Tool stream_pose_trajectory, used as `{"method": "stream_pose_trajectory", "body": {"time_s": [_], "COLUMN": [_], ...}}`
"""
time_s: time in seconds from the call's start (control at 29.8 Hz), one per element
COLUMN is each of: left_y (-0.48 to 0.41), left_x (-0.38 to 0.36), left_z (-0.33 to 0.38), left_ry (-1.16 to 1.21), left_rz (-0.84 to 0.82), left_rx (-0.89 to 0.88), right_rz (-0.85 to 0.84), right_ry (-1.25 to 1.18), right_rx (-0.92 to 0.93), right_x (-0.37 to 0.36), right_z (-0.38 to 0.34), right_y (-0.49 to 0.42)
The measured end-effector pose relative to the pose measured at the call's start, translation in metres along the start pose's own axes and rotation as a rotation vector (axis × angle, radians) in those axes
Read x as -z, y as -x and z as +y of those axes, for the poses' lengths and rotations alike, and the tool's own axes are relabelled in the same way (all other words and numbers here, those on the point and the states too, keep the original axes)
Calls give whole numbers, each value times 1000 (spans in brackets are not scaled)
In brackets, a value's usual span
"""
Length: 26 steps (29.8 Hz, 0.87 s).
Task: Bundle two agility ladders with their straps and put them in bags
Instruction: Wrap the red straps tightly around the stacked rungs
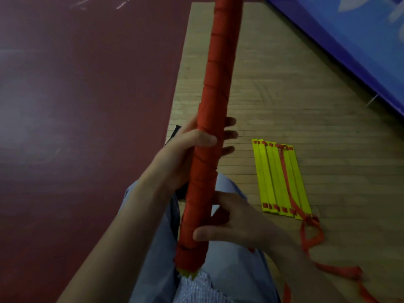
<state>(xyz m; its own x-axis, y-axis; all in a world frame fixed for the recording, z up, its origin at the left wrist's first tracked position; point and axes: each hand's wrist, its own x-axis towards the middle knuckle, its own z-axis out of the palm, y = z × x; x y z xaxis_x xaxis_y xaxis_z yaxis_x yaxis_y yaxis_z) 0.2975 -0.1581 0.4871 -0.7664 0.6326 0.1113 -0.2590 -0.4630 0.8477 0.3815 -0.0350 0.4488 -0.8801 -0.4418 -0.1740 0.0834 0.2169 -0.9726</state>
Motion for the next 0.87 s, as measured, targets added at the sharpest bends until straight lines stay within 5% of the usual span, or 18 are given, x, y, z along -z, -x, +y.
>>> {"method": "stream_pose_trajectory", "body": {"time_s": [0.17, 0.37, 0.44, 0.67, 0.87], "left_y": [-5, 5, 5, 10, 13], "left_x": [-10, 11, 14, 10, 15], "left_z": [3, -20, -19, -16, -30], "left_ry": [-407, 302, 225, -304, -422], "left_rz": [265, 60, 53, 686, 803], "left_rx": [172, 47, -13, 14, 17], "right_rz": [158, -25, 14, 226, 137], "right_ry": [88, -121, -179, 39, 120], "right_rx": [76, 4, 25, 66, 44], "right_x": [-7, 17, 16, -15, -16], "right_z": [3, 3, 3, 28, 30], "right_y": [0, 12, 11, 2, 4]}}
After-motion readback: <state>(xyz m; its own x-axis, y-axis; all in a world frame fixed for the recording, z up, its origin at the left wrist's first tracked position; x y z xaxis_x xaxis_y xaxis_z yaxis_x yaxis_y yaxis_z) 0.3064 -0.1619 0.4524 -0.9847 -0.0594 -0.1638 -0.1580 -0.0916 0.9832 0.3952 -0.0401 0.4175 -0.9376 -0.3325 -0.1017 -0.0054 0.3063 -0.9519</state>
